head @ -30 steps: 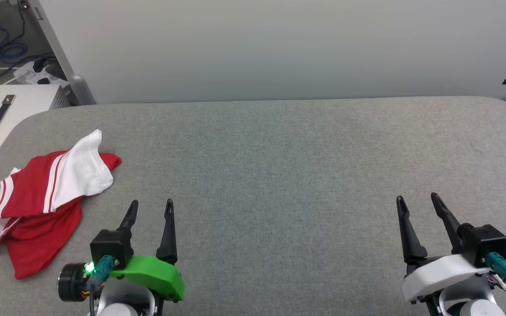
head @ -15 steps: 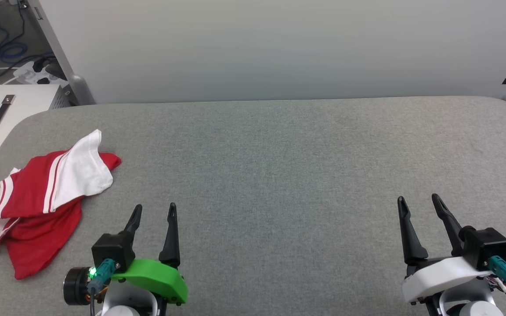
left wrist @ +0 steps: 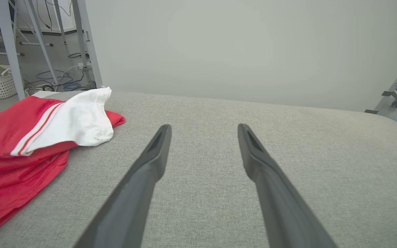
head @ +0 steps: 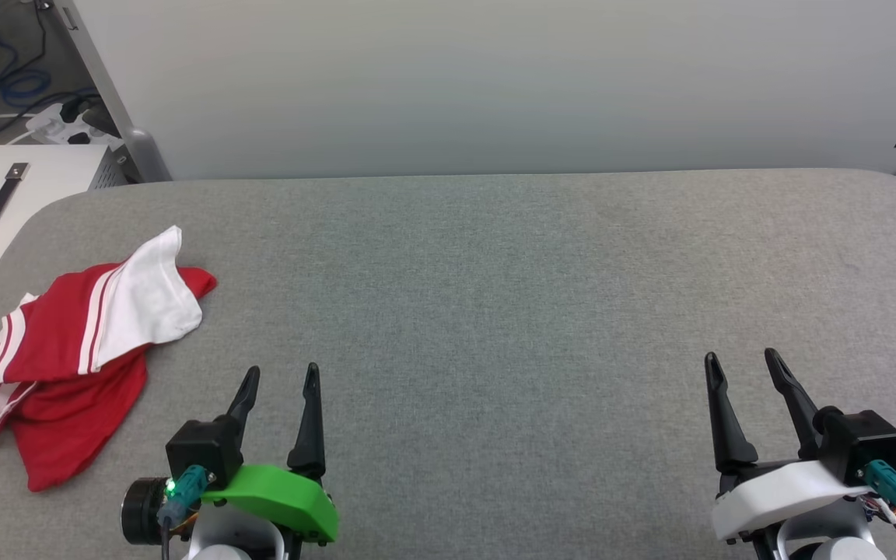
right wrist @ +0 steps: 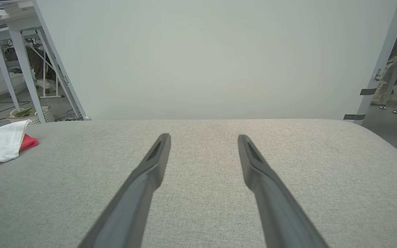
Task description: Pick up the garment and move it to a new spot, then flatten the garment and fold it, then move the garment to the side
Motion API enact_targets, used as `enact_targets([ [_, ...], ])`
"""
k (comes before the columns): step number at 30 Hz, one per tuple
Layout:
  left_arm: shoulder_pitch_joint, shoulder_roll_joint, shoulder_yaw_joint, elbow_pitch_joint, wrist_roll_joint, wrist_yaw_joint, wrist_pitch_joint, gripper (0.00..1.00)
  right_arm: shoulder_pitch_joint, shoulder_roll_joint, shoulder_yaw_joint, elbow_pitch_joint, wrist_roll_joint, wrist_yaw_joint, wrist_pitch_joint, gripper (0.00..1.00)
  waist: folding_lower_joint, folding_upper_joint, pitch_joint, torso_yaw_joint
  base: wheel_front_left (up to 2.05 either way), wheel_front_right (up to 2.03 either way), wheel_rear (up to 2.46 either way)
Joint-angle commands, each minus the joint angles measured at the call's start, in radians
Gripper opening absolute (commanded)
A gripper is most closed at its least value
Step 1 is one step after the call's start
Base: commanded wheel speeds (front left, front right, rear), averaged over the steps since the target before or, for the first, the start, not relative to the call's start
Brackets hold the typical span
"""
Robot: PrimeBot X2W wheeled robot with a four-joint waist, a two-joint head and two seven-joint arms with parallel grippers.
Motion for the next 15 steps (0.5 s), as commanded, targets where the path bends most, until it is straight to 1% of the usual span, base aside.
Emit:
enact_targets([
  [1, 0.008, -0.003, -0.002, 0.005, -0.012, -0.004, -0.011, 1.0, 0.011, 0.002, 0.001, 0.005, 0.012, -0.001, -0.012, 1.0, 0.0, -0.0001, 0.001, 0.003, 0.0, 0.0, 0.0],
  [8, 0.001, -0.003, -0.004, 0.01, -0.021, -0.004, -0.025, 1.0, 0.013, 0.002, 0.018, 0.013, -0.008, -0.001, -0.026, 1.0, 0.0, -0.0001, 0.008, 0.036, 0.0, 0.0, 0.0],
  [15, 0.001, -0.004, -0.007, 0.024, -0.032, -0.005, -0.04, 1.0, 0.016, 0.002, 0.043, 0.036, -0.012, -0.001, -0.041, 1.0, 0.0, -0.0001, 0.01, 0.11, 0.0, 0.0, 0.0],
])
